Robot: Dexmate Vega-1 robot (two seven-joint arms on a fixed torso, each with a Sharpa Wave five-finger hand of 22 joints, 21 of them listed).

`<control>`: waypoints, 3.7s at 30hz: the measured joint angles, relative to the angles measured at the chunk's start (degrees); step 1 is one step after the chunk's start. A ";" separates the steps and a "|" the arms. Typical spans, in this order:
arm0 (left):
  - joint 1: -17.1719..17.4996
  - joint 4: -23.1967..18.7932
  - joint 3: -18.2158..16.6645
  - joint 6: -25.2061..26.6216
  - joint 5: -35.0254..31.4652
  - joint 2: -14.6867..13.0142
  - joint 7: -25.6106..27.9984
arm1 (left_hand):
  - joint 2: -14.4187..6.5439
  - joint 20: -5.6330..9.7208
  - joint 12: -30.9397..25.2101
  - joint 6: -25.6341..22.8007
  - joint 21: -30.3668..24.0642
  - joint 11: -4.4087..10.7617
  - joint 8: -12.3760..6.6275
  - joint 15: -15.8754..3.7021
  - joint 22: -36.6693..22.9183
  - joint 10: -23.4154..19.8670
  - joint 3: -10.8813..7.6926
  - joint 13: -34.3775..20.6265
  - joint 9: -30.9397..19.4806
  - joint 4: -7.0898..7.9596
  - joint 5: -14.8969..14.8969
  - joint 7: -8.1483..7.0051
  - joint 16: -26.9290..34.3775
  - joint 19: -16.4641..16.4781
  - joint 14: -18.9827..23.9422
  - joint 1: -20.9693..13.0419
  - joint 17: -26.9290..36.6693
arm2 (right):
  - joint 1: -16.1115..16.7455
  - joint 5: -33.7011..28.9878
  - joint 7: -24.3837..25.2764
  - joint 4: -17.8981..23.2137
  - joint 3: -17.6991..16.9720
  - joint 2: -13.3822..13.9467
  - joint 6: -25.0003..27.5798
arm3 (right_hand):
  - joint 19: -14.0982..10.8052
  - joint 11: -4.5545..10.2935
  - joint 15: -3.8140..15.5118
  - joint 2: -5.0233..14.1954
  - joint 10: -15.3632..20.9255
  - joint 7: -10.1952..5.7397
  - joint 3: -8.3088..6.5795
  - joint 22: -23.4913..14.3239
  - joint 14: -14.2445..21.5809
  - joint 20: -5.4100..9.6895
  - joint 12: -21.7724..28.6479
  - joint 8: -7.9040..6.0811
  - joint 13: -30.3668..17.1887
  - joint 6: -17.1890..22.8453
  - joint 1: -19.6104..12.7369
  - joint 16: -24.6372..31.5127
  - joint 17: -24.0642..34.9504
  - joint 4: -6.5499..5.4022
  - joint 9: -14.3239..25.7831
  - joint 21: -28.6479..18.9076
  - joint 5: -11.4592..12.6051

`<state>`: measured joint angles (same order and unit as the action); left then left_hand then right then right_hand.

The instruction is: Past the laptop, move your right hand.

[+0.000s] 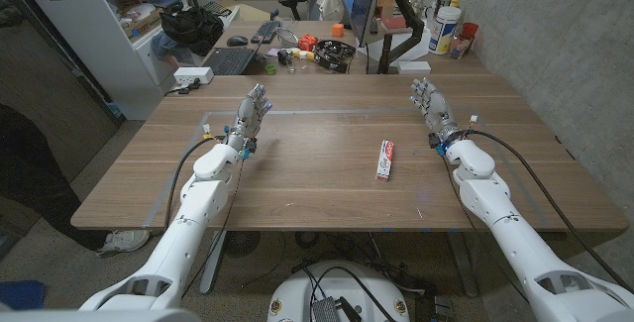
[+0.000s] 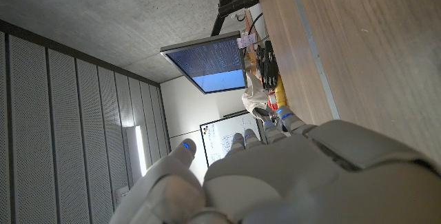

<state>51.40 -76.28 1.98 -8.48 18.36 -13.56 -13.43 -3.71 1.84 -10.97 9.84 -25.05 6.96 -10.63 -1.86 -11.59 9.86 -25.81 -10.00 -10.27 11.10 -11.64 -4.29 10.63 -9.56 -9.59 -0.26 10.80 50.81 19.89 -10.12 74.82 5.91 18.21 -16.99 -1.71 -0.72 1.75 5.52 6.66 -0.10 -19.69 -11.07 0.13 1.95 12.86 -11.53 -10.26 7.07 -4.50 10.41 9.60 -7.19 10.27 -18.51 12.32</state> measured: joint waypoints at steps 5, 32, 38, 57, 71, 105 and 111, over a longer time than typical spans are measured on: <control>0.11 -0.16 -0.88 0.20 -0.71 0.79 -0.37 | 0.00 0.00 0.00 0.00 0.00 0.00 0.00 0.00 0.00 0.00 0.34 0.00 0.00 -0.04 0.00 0.00 0.00 0.00 0.00 0.00 0.00 | 0.11 -0.80 -0.12 0.13 -0.60 -0.38 -0.66 | 0.00 -0.09 0.20 0.30 0.52 -0.21 -0.22 0.00 0.20 0.00 0.00 0.00 0.00 0.21 -0.30 0.00 0.00 0.22 0.00 0.00 0.00; 0.17 -0.58 -2.30 0.36 -2.34 2.22 -1.45 | 0.00 0.00 0.00 0.00 -0.41 -0.01 0.00 0.00 0.01 0.00 0.46 0.01 0.01 -0.04 0.01 0.00 -0.01 0.00 0.00 0.00 -0.01 | 1.05 -5.52 -0.25 1.79 -2.69 -1.19 -6.29 | -0.20 0.07 0.22 0.45 1.30 -0.51 0.00 0.01 1.03 0.21 0.00 0.00 0.01 1.54 -0.75 0.00 0.01 0.48 -0.01 0.00 -0.24; 0.29 -0.73 -2.39 0.36 -2.40 2.24 -1.53 | 0.00 0.00 0.00 0.00 -0.41 -0.01 0.00 0.00 0.01 0.00 0.64 0.01 0.01 -0.21 0.01 0.00 -0.01 0.00 0.00 0.00 -0.01 | 1.29 -6.35 -0.15 2.08 -2.92 -1.20 -8.04 | -0.21 0.10 0.21 0.45 1.95 -0.41 -0.11 0.01 1.65 0.19 0.00 0.00 0.01 2.06 -0.75 0.00 0.01 0.58 -0.01 0.00 -0.23; 0.36 -0.89 -2.52 0.35 -2.57 2.13 -1.80 | 0.00 0.00 0.00 0.00 -0.40 -0.01 0.00 0.00 0.01 0.00 0.94 0.01 0.02 -0.04 0.01 0.00 -0.01 0.00 0.01 0.00 -0.02 | 2.23 -9.91 1.67 3.10 -3.90 -1.20 -12.02 | -0.79 0.51 0.31 0.47 3.17 -0.56 -0.18 0.01 2.35 0.00 0.45 0.00 0.02 3.55 -0.76 0.00 0.01 0.65 -0.01 0.00 -0.46; 0.03 -0.36 -2.50 0.18 -2.72 2.05 -2.15 | 0.00 0.00 0.00 0.00 -0.63 -0.01 0.00 0.00 0.02 0.00 0.93 0.01 0.02 -0.04 -0.23 0.01 -0.02 0.00 0.01 0.00 -0.02 | 2.88 -12.59 3.06 4.47 -4.62 -1.10 -14.46 | -1.32 0.70 0.31 0.68 3.98 -0.83 -0.41 0.01 3.17 0.09 0.45 -0.43 0.02 4.52 -0.97 0.00 0.01 0.87 -0.01 0.00 -0.45; -0.45 0.58 -2.58 -0.25 -2.93 1.93 -2.49 | 0.00 0.00 0.00 0.00 -0.63 -0.02 0.00 0.00 0.15 0.00 1.41 0.01 0.02 -0.02 -0.22 0.00 -0.02 0.01 0.01 0.00 -0.02 | 4.01 -19.57 7.04 5.66 -6.73 -1.61 -21.59 | -3.47 1.02 0.33 1.05 6.35 -0.92 -0.81 0.15 5.23 0.20 0.88 -0.43 0.02 6.66 -1.67 0.00 0.01 0.95 -0.01 -0.34 -0.45; -0.45 0.58 -2.58 -0.26 -2.96 1.87 -2.50 | 0.00 0.00 0.00 0.00 -0.63 -0.01 0.00 0.00 0.15 0.00 1.41 0.02 0.02 -0.02 -0.22 0.01 -0.02 0.00 0.01 0.00 -0.02 | 4.17 -20.66 7.60 5.87 -7.13 -1.68 -22.36 | -3.47 1.26 0.31 1.05 6.58 -1.24 -1.05 0.15 5.84 0.20 0.89 -0.43 0.02 6.97 -1.66 0.00 0.01 1.19 -0.01 -0.56 -0.44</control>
<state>50.95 -75.70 -0.60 -8.74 15.40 -11.69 -15.93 -3.71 1.84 -10.97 9.84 -25.67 6.94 -10.63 -1.85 -11.45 9.86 -24.40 -9.99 -10.24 11.08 -11.86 -4.28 10.61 -9.56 -9.58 -0.26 10.78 54.98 -0.77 -2.52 80.69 -1.22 16.52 -39.36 -5.19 0.54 2.06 6.58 13.25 -1.34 -20.74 -10.92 5.96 2.15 13.75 -11.97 -10.24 14.04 -6.16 10.41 9.61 -6.01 10.25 -19.08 11.88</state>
